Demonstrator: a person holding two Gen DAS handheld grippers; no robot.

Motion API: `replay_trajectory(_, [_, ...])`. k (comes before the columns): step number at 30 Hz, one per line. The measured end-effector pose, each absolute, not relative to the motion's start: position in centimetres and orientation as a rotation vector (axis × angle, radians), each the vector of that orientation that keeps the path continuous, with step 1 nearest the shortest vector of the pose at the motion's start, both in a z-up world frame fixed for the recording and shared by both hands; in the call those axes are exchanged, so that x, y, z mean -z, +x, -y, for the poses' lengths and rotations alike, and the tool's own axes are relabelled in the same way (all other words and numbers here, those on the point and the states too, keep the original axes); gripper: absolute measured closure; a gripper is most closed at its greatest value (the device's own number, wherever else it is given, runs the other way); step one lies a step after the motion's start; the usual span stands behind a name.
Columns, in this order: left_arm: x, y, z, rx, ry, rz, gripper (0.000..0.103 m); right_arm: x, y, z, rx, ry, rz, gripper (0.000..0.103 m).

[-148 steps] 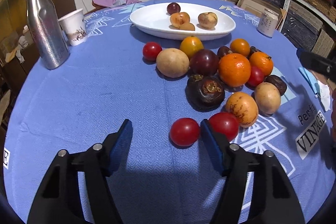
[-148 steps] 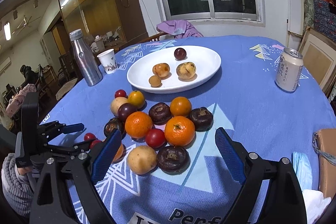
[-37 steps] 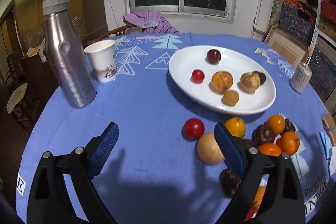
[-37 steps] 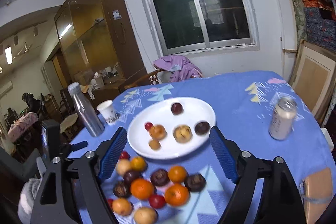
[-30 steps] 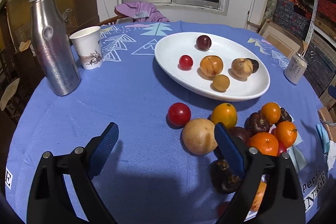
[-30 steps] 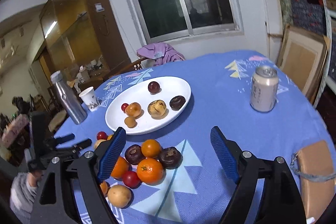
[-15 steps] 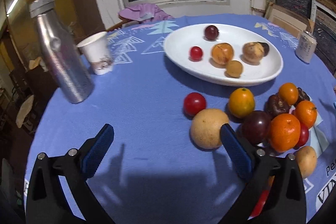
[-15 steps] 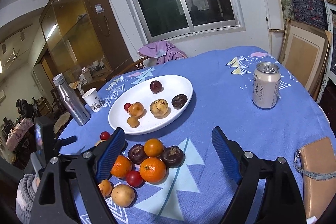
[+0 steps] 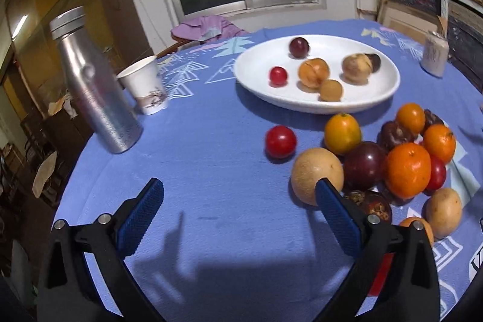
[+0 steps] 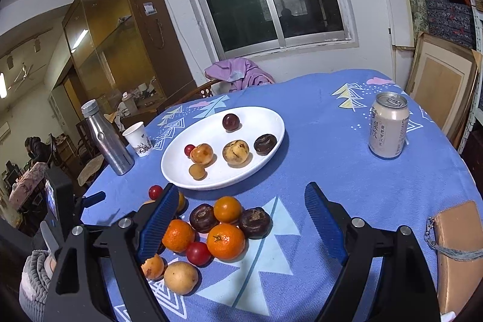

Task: Organize fruits
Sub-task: 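Grasp the round tan pear with the left tool while the right tool grasps an orange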

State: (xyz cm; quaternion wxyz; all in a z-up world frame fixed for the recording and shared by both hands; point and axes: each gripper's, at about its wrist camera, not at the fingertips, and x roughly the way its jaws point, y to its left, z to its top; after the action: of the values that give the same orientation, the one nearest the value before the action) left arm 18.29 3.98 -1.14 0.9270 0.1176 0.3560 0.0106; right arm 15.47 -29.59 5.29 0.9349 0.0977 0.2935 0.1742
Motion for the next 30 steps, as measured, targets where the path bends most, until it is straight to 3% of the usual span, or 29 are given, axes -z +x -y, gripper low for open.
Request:
replay_trajectory(12, [2.4, 21.3, -4.2, 0.063, 0.141, -0.841, 0.007, -5.2, 15.5, 29.6, -0.360, 0.200, -0.607, 0.017])
replay_trajectory(14, [2.5, 21.3, -4.8, 0.090, 0.114, -0.852, 0.036, -5.3, 15.4, 29.6, -0.366, 0.199, -0.605, 0.017])
replay_trajectory(17, [3.0, 21.4, -4.0, 0.118, 0.125, -0.872, 0.054, -5.3, 15.3, 29.2, -0.382, 0.186, -0.606, 0.017])
replay_trajectory(21, [3.0, 21.8, -3.0, 0.135, 0.147, -0.871, 0.055, -4.7, 15.4, 28.3, -0.401, 0.152, -0.635, 0.017])
replay_trajectory(23, [3.2, 22.2, -3.5, 0.139, 0.115, -0.894, 0.054, -4.2, 15.5, 27.9, -0.410, 0.136, -0.663, 0.023])
replay_trajectory(27, [3.2, 22.5, -4.8, 0.127, 0.045, -0.900, 0.055, -2.4, 16.0, 26.7, -0.430, 0.090, -0.746, 0.054])
replay_trajectory(30, [3.3, 22.5, -4.5, 0.111, 0.066, -0.901, 0.054, -0.7, 16.2, 25.6, -0.439, 0.050, -0.803, 0.057])
